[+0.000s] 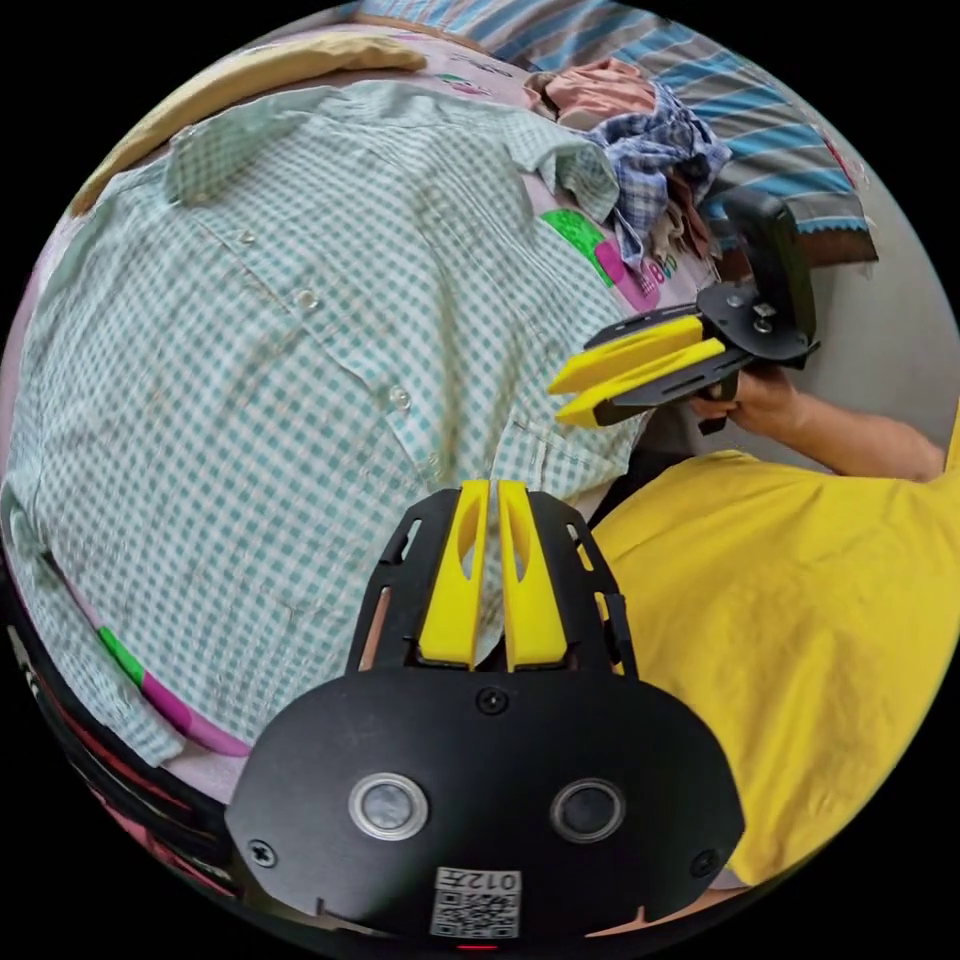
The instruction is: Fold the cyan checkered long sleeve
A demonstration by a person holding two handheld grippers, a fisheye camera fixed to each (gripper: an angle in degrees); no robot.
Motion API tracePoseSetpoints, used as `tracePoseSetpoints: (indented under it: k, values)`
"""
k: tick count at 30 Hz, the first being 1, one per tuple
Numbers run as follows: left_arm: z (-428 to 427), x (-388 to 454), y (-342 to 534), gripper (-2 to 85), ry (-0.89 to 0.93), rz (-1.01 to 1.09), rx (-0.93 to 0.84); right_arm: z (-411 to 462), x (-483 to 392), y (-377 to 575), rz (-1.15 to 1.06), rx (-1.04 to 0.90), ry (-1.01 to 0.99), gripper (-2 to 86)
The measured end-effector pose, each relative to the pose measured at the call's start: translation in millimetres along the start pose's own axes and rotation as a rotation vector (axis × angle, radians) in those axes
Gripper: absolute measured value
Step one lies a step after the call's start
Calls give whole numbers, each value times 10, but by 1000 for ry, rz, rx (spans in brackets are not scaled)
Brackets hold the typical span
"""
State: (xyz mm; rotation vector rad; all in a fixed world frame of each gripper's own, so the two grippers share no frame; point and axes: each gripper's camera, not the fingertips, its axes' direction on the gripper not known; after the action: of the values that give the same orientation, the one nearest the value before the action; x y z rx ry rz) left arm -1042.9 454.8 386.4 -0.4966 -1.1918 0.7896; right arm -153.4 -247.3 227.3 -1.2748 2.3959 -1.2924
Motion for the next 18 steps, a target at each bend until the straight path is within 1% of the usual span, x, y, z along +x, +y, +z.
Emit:
tracePoseSetpoints:
  k: [2,5,8,12,15,17,18]
  values:
    - [51,-8,-59,2,57,17,-38,122,-80,-134,-25,-34,59,69]
    - [21,37,-54,2,136,58,-38,279,-164,-245,-32,-74,103,70]
    - [-62,105,-6,2,135,93,-25,385,-250,-330,-47,-93,196,65]
    - [-164,100,101,3,136,87,-17,500,-327,-411,-102,-153,224,40]
    - [-463,-52,317,3,100,-37,56,451,-404,-440,-200,-139,154,23]
    - [-827,-234,576,4,80,-197,175,415,-495,-455,-316,-140,70,18]
    - [-913,-271,638,4,75,-239,206,433,-518,-458,-351,-154,49,17]
